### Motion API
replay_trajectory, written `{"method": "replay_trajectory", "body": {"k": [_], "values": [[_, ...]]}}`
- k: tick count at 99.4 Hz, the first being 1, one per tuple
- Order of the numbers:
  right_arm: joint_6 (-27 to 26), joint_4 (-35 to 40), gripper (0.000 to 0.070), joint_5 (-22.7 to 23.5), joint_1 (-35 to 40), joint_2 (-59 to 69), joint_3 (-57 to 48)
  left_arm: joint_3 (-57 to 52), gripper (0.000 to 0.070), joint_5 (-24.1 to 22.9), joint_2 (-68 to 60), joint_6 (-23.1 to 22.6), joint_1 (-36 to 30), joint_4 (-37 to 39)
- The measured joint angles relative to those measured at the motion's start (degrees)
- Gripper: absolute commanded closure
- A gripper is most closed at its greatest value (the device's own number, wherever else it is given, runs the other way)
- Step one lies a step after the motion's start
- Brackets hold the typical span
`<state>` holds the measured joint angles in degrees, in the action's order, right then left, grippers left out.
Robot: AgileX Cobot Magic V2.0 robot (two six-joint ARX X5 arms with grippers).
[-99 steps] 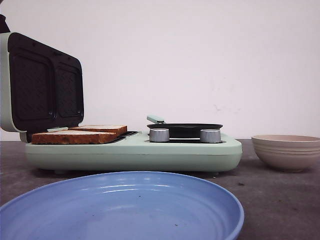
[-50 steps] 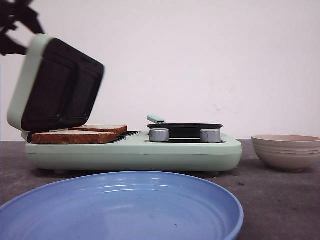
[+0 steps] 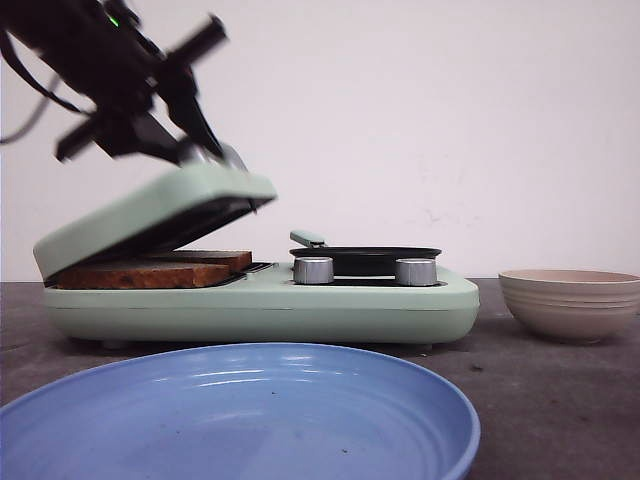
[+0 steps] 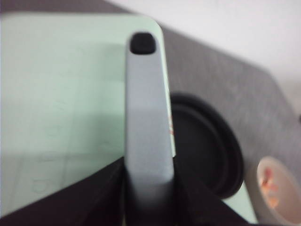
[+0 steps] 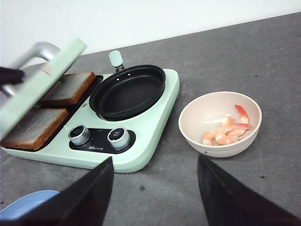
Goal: Make breakfast with bread and shrimp
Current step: 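Push the press lid down over the bread with the left gripper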
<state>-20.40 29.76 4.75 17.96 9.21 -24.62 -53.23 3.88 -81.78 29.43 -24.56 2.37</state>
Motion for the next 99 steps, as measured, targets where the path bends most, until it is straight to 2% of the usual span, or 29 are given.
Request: {"method": "replay_trajectory", "body": {"k": [15,21,30,35,55,73,99], "values": [[0.0,0.0,0.0364,0.2,0.0,0.0,0.0,-0.3,0.0687,-3.1,-2.2,-1.9,-2.4,0.4],[0.0,0.0,0.0364,0.2,0.0,0.0,0.0,-0.3,0.0595,-3.3,-2.5,-2.5,-2.6,0.5],[0.0,0.0,0.0364,0.2,0.0,0.0,0.0,-0.3,0.0392,-3.3,-2.7,-4.6,-2.7,0.5],[0.0,0.0,0.0364,0.2,0.0,0.0,0.0,-0.2,0.0340,-3.5,-2.7,-6.4,-2.6,-0.7],[0.0,0.0,0.0364,0.2,0.0,0.0,0.0,-0.1,0.0337,-3.8,-3.2,-10.3,-2.3,-1.5],[0.0,0.0,0.0364,0.2,0.0,0.0,0.0,-1.7,0.0333,-4.0,-1.9,-11.5,-2.3,-5.1],[0.0,-2.5,0.0364,0.7,0.0,0.0,-0.1,-8.3,0.0334,-6.0,11.6,-17.0,-1.7,-4.8]]}}
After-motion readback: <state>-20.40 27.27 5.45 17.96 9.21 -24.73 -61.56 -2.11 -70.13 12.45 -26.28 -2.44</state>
